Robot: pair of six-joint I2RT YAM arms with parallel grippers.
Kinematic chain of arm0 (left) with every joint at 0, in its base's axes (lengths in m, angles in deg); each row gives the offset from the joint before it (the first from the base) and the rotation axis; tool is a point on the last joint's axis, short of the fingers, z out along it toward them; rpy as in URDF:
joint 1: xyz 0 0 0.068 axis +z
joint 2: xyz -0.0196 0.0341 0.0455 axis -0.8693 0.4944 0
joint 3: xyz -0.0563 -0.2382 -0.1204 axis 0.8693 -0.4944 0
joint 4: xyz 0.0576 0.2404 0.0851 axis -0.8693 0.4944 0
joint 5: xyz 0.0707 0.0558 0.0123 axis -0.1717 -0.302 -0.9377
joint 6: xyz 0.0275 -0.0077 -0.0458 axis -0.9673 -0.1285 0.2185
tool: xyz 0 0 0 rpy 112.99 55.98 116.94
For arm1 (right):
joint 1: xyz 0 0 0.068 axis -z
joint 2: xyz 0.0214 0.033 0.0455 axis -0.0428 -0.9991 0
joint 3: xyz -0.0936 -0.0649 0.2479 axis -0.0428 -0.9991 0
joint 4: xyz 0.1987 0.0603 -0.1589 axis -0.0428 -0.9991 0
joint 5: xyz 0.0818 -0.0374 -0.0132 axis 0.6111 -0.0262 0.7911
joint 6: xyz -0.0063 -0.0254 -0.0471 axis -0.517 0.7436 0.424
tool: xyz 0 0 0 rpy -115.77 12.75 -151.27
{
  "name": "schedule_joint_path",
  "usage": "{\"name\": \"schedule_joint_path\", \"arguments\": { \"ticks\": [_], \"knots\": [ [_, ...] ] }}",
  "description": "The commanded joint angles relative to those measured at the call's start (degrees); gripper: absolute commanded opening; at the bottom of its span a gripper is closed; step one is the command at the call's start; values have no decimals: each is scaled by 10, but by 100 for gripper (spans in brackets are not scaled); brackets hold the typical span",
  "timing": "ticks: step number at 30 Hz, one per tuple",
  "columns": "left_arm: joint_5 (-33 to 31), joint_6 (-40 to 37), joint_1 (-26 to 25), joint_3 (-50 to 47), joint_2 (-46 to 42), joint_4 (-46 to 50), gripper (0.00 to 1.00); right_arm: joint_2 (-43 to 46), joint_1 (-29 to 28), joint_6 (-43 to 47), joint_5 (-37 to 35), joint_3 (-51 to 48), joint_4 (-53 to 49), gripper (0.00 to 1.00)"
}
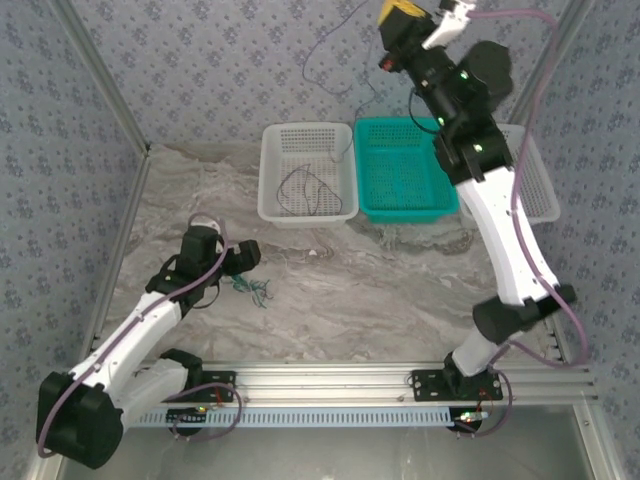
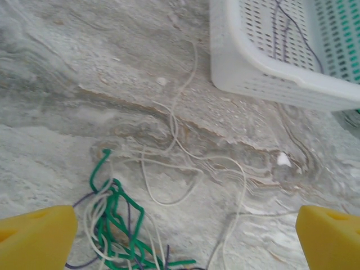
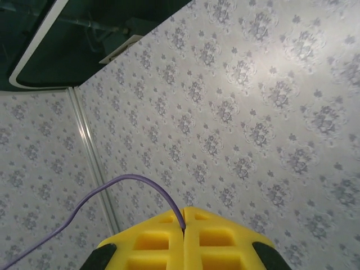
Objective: Untangle the cables
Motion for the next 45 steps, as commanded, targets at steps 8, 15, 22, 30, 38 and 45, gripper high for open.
{"name": "schedule_joint_path", "arguments": {
  "ticks": [8,15,22,30,38,45],
  "knots": [
    [35,-13,-38,-9,-54,-7,99,-236,0,-55,98,110,-25,0],
    [24,-4,-47,-10,-45,-7,99,-243,-8,-65,91,-28,-6,0],
    [15,-6,-47,1,-32,-1,99,-234,-20,-20,66,-1,-74,0],
    [7,4,-48,-10,-25,-25,99,-221,-40,49,40,196,-125,0],
    [13,-6,-53,-8,-34,-18,99,-239,-36,35,42,269,-52,0],
    [9,-7,-53,-4,-35,-25,99,-271,-35,0,65,273,-69,0]
  ]
}}
